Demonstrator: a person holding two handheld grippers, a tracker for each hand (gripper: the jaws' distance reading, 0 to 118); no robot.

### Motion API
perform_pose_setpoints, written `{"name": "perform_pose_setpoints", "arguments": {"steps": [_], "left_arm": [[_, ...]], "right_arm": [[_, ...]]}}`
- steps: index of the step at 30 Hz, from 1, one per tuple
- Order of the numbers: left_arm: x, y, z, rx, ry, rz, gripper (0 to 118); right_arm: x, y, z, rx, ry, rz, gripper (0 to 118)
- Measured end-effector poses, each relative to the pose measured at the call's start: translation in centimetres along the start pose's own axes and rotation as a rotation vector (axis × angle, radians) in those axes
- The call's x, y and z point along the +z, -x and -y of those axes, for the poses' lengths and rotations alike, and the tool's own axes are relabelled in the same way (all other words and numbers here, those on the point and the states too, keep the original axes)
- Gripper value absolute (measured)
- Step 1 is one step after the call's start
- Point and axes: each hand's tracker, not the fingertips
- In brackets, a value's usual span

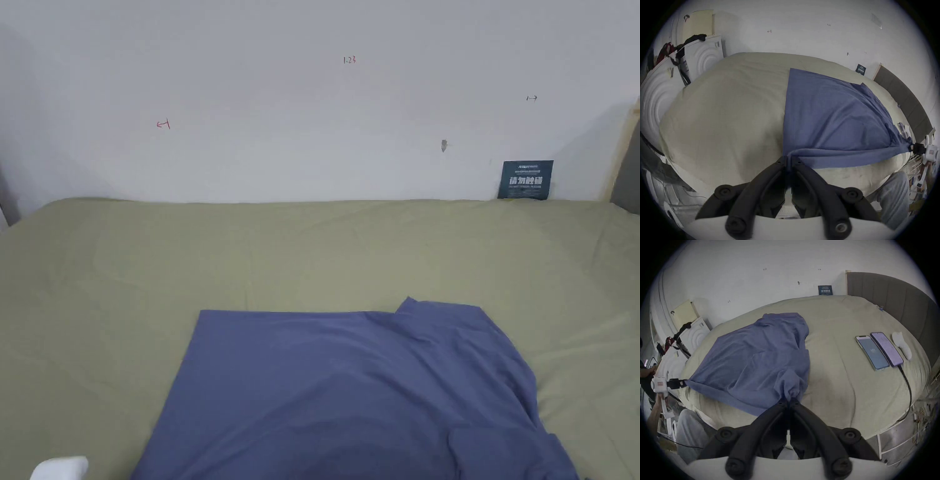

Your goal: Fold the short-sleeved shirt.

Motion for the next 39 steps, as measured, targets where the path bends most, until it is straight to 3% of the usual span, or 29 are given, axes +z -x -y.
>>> {"name": "perform_pose_setpoints", "arguments": {"steps": [6, 7, 8, 10, 12, 19, 20, 21, 22, 23, 24, 27, 30, 39], "left_arm": [[-0.1, -0.4, 1.2, -0.01, 0.004, -0.016, 8], [-0.1, -0.5, 1.3, -0.011, -0.003, -0.023, 19], [0.1, -0.5, 1.3, -0.009, -0.011, -0.026, 70], [0.9, -1.0, 1.0, -0.013, -0.031, -0.034, 98], [2.2, -1.8, 0.4, -0.006, -0.127, 0.002, 118], [9.2, -8.5, -4.1, 0.02, -0.414, 0.059, 115], [9.9, -9.4, -4.1, 0.004, -0.445, 0.059, 108], [10.2, -9.9, -3.9, -0.015, -0.486, 0.041, 92], [10.7, -10.7, -3.5, -0.05, -0.533, -0.02, 58], [10.9, -11.4, -3.3, -0.072, -0.564, -0.049, 0], [10.7, -11.6, -2.9, -0.036, -0.538, -0.024, 0], [11.3, -12.2, -2.5, -0.055, -0.524, 0.027, 0], [11.6, -11.6, -2.9, -0.122, -0.532, -0.013, 0], [9.9, -6.1, -1.9, -0.08, -0.384, -0.051, 0]], "right_arm": [[-0.6, -0.1, 0.6, -0.044, -0.004, -0.007, 6], [-0.6, -0.1, 0.5, -0.051, -0.005, -0.009, 18], [-0.3, 0.1, 0.3, -0.053, -0.006, -0.014, 60], [0.6, 1.0, -0.4, -0.03, -0.042, 0.052, 89], [2.4, 2.1, -1.2, -0.009, -0.132, 0.05, 118], [5.9, 9.1, -5.1, 0.107, -0.356, 0.032, 117], [6.3, 10.0, -5.0, 0.13, -0.39, 0.048, 114], [6.6, 10.7, -4.6, 0.154, -0.431, 0.06, 104], [6.8, 11.3, -4.3, 0.169, -0.476, 0.095, 76], [6.8, 11.9, -4.0, 0.187, -0.48, 0.115, 8], [6.7, 12.1, -3.8, 0.178, -0.495, 0.125, 1], [6.7, 12.1, -3.2, 0.124, -0.481, 0.058, 1], [6.7, 12.3, -3.2, 0.15, -0.493, 0.086, 1], [5.7, 11.5, -2.5, 0.161, -0.459, 0.101, 1]]}}
